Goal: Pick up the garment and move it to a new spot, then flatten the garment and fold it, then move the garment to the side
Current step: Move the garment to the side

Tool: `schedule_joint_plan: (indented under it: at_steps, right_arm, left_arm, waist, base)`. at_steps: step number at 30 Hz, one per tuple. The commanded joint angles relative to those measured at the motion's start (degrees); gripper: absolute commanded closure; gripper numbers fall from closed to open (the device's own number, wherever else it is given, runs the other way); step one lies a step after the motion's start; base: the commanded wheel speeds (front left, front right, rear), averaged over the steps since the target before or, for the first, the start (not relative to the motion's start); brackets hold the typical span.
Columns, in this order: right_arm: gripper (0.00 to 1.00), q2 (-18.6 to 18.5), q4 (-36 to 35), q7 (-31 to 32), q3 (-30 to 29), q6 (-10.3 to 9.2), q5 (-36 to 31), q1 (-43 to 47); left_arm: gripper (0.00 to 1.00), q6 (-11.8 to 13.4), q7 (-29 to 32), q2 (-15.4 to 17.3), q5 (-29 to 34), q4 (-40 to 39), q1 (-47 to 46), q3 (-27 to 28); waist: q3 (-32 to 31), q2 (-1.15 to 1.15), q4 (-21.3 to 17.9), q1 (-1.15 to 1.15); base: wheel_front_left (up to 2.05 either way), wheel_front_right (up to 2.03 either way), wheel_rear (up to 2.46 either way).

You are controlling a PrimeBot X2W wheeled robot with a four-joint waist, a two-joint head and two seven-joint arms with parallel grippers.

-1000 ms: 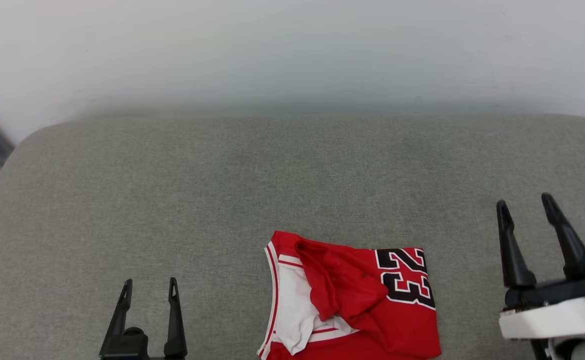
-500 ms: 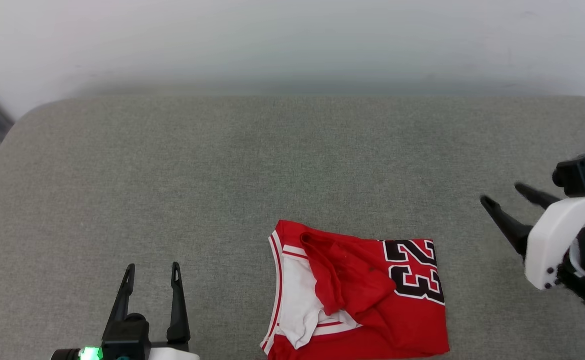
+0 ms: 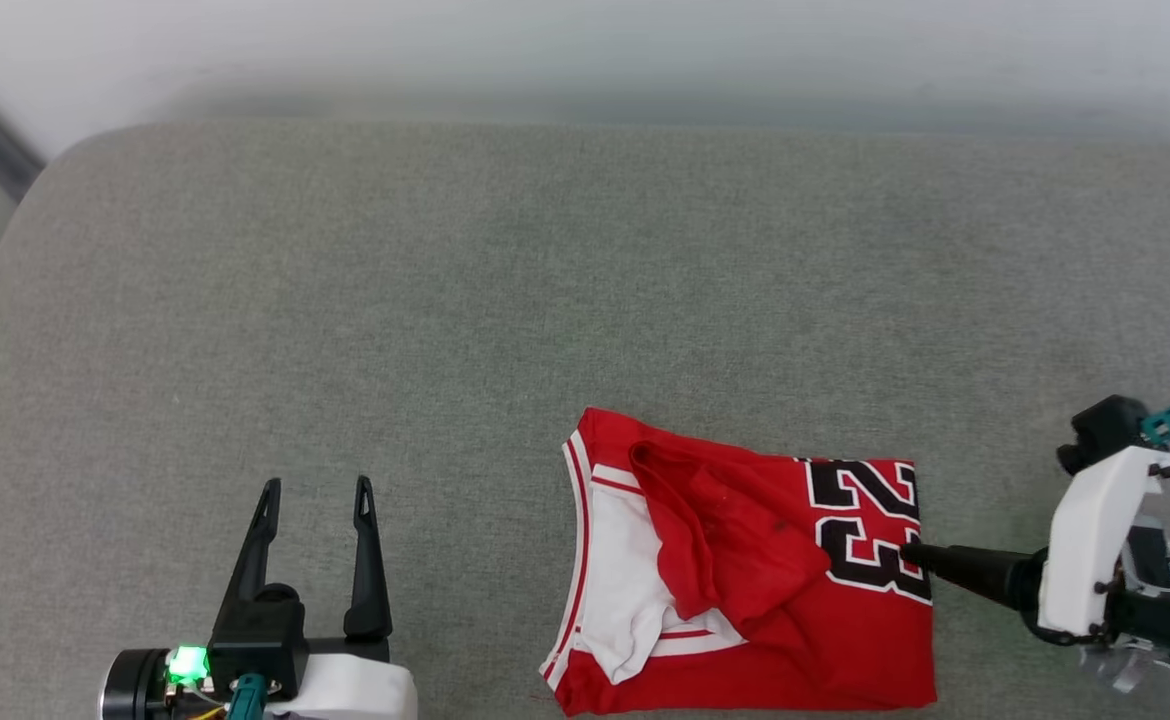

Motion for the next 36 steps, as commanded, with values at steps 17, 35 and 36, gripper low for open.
schedule_joint_plan:
  at_steps: [17, 35, 36]
  right_arm:
    - [0.0, 7.18, 6.33, 2.81, 7.22, -0.08, -1.56, 0.79]
    - [1.0, -2.09, -7.3, -5.59, 15.28, -0.02, -2.42, -6.53]
    - [1.0, -2.09, -7.3, -5.59, 15.28, -0.02, -2.42, -6.53]
  left_arm:
    - [0.0, -0.7, -0.12, -0.76, -0.36, 0.15, -4.74, -0.51]
    - [0.0, -0.67, -0.12, -1.03, -0.01, 1.16, -1.12, 0.62]
    - [0.0, -0.67, -0.12, -1.03, -0.01, 1.16, -1.12, 0.62]
  waist:
    - [6.75, 0.0, 3.97, 0.0]
    - [0.32, 0.0, -0.06, 0.0]
    - [0.32, 0.0, -0.06, 0.0]
  base:
    - [0.0, 0.0, 0.0]
    - [0.0, 0.0, 0.0]
    - [0.0, 0.0, 0.0]
